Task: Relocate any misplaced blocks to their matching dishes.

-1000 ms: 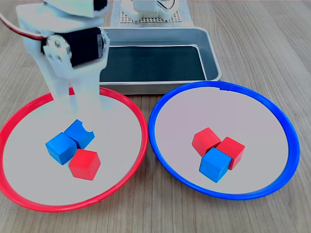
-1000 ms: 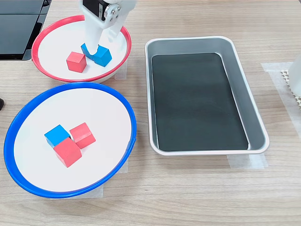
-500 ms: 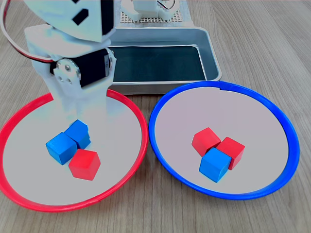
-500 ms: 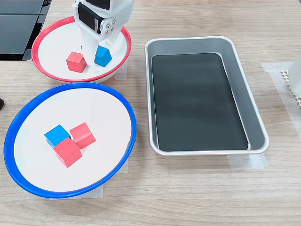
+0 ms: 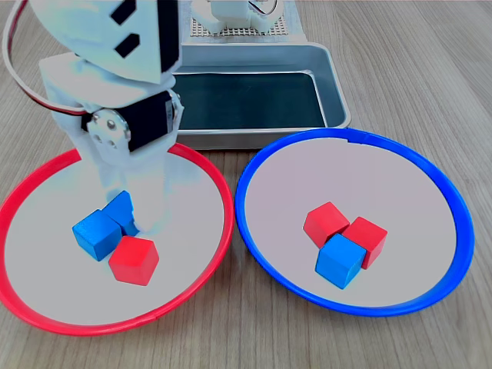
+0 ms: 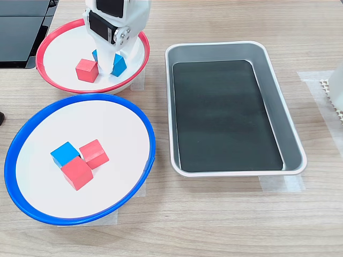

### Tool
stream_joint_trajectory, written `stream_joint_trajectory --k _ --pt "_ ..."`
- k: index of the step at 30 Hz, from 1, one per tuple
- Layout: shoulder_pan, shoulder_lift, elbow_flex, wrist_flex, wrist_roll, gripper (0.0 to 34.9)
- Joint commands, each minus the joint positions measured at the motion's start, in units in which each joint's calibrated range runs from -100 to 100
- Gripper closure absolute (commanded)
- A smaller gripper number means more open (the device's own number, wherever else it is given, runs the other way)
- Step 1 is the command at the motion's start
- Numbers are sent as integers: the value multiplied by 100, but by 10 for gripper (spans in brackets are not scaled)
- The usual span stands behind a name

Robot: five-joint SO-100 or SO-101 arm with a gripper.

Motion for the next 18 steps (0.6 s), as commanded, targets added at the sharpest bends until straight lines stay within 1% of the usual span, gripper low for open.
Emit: stream_joint_trajectory --k 1,6,8,10,11,12,18 --pt "-1 -45 -245 40 24 268" --pt "-1 15 -345 40 24 280" --pt "-1 32 -372 56 34 299" --pt "-20 40 -381 73 49 332" --pt "-29 40 -381 81 54 341" --pt "-39 32 -381 98 54 346" --pt "-95 -181 -245 114 -29 346"
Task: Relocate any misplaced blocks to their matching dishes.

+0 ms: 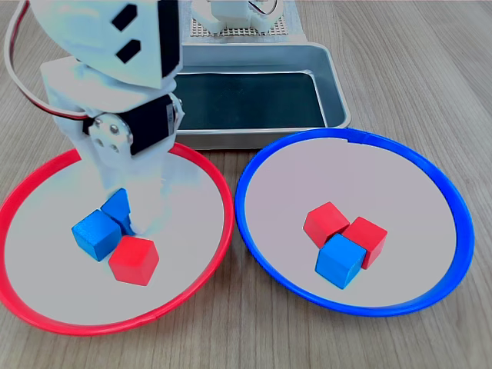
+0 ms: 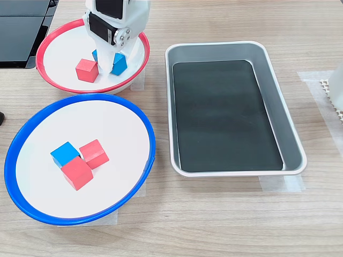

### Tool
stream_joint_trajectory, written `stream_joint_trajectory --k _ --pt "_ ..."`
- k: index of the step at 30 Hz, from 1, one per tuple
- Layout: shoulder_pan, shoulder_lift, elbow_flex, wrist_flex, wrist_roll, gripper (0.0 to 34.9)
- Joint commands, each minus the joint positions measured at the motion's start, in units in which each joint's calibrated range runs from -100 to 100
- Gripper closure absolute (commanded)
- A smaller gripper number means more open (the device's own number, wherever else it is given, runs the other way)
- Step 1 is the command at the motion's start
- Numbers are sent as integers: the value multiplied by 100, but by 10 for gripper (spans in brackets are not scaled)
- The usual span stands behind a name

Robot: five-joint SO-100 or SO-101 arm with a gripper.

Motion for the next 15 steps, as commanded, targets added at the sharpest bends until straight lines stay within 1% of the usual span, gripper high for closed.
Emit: stream_joint_trajectory --k 1,5,9,12,13,15 --pt "-96 -403 -36 66 -68 346" --pt "-228 -889 83 231 -210 346" --pt "-511 -1358 101 404 -459 346" --pt "-783 -1572 28 520 -694 346" --pt "-1009 -1665 -18 610 -894 346" --pt "-1235 -1691 -27 709 -1060 346"
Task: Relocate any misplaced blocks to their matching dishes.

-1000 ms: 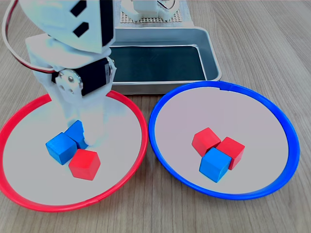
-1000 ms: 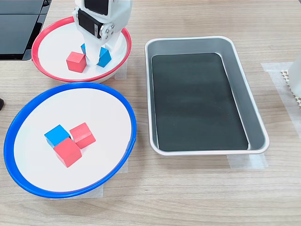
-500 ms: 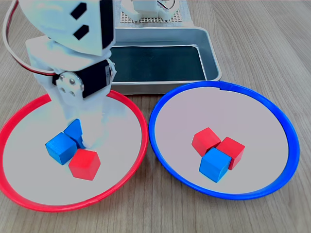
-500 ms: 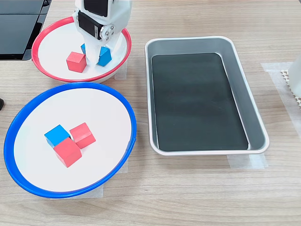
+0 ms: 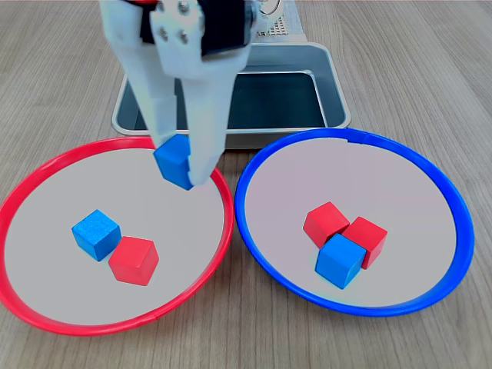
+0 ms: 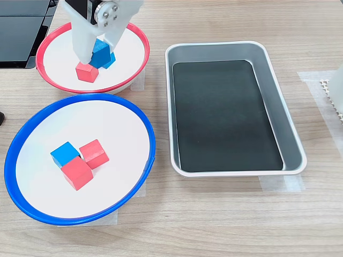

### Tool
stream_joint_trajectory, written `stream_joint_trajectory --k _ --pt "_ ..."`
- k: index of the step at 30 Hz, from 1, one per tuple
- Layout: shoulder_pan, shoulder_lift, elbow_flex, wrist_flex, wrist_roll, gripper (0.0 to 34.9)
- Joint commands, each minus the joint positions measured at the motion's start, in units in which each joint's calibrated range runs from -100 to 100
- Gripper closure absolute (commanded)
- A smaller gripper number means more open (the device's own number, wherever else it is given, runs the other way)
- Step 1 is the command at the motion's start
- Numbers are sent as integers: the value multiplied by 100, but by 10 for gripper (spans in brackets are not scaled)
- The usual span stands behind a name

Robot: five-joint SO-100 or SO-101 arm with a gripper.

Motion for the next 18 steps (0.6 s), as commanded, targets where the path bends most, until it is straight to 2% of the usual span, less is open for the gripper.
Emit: stream_joint_trajectory --k 1,9,14,18 --pt "-490 -404 -163 188 -425 346" --pt "-1299 -250 -218 -2 -1167 346" --pt "-1412 65 -390 -85 -1328 346" --pt "-1290 372 -554 -93 -1241 346"
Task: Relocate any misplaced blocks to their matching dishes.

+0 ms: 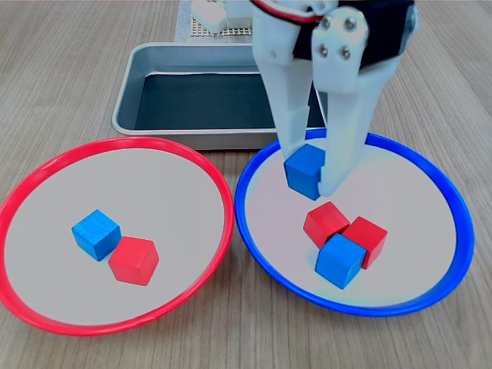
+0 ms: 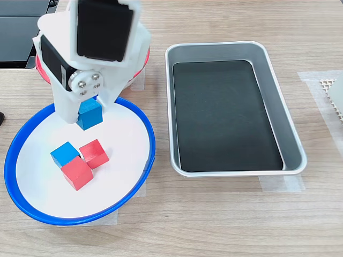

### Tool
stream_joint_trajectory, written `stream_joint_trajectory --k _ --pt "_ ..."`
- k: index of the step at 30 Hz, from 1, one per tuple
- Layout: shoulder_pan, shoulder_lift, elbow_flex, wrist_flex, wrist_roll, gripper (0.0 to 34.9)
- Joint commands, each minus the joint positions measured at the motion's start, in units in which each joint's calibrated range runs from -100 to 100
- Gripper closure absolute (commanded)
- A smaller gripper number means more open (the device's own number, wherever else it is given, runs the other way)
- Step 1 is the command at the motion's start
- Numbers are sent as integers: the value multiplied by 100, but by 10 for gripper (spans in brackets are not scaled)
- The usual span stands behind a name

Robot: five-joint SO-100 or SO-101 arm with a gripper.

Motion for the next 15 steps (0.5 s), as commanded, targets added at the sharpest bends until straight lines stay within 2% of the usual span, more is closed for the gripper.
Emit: stream_joint_trajectory --k 1,15 --pt "111 176 -428 -77 78 346" --pt "374 1183 -1274 -498 225 346"
